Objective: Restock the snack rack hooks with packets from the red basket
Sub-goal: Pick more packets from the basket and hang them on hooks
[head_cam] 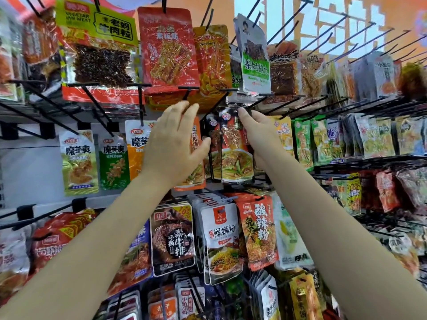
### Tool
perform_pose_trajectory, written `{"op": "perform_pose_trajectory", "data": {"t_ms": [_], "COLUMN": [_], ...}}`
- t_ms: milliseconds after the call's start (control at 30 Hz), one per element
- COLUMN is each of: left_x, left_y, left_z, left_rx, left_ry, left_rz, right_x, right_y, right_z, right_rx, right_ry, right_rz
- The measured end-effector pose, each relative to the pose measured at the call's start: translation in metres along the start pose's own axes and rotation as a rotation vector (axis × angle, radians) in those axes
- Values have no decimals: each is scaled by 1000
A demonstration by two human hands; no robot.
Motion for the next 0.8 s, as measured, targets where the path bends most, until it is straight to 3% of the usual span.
{"op": "perform_pose_trajectory", "data": {"t_ms": [67,133,800], "left_x": [-6,-12,-15], "left_y": [4,4,-6], "left_z": [3,9,13], "left_rx": [-1,8,10], "left_ry": [35,26,-84], "left_rz": [165,233,199], "right_x": [-3,-5,-15], "right_y": [5,9,34], "right_z": [2,4,-3], "right_rx": [0,2,8], "right_ry": [-23,-49,-157], "right_rz": [0,-2,3]}}
Point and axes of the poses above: each hand's wrist, its own y-axis towards the middle knuckle, its own x-axis out of the back of the hand, z = x × y, the point moved 2 cm from there along y, towards the middle knuckle, and after that the axes turned 14 degrees about -x, right-handed, at the moved point
